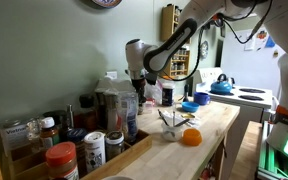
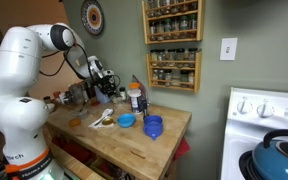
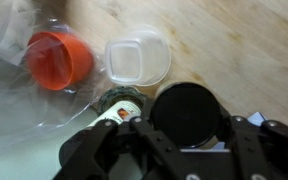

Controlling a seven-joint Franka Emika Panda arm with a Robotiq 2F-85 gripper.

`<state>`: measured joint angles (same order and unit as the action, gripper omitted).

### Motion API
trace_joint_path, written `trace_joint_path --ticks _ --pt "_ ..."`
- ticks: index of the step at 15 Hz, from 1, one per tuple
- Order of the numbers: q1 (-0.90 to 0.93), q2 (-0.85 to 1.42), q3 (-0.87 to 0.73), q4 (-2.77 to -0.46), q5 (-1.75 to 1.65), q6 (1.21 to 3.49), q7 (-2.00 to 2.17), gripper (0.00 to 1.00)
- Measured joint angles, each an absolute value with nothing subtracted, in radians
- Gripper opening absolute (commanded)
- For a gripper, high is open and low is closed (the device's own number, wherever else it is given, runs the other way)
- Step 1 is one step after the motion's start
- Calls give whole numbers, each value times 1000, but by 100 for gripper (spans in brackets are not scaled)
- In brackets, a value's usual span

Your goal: Pick up the spice bottle next to the blue bowl and move it forward on the table

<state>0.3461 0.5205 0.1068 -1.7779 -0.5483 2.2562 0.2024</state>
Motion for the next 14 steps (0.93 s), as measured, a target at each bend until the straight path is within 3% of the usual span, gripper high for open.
trace_joint_path --ticks 2,10,14 --pt "346 521 108 -1770 -539 2250 188 99" --pt "344 441 93 -1765 -529 2219 184 100" --pt "342 278 104 -1902 -521 2147 183 100"
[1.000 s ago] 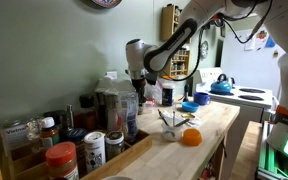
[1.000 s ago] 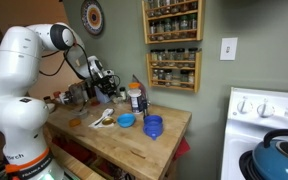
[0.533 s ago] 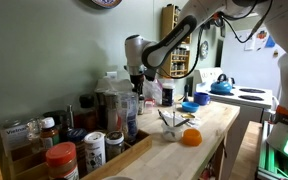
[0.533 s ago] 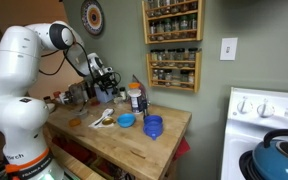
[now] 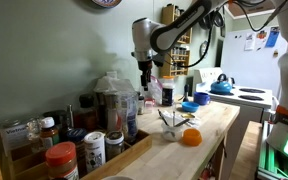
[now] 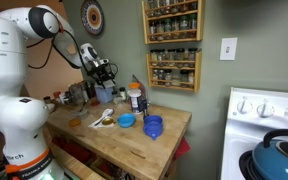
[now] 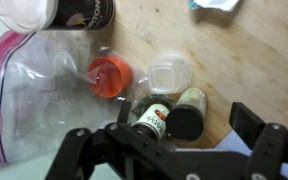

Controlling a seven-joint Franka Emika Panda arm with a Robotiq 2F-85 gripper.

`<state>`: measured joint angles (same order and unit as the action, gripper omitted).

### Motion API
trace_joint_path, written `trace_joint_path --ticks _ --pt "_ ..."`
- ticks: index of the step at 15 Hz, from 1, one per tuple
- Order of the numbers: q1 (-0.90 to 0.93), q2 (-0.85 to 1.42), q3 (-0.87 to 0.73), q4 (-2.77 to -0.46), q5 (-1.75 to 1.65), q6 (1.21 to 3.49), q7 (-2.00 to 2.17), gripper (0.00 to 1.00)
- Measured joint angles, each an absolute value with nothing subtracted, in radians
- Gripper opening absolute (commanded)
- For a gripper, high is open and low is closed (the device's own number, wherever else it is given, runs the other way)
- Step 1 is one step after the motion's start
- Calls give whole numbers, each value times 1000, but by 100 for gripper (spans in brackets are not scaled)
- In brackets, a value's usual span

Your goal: Pick up the spice bottle next to the blue bowl and move it forward on the table

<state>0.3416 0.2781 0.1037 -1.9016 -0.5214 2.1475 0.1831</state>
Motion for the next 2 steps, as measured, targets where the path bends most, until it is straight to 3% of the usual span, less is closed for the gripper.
trace_joint_path --ticks 2 --pt "335 182 132 -2008 -484 2181 157 100"
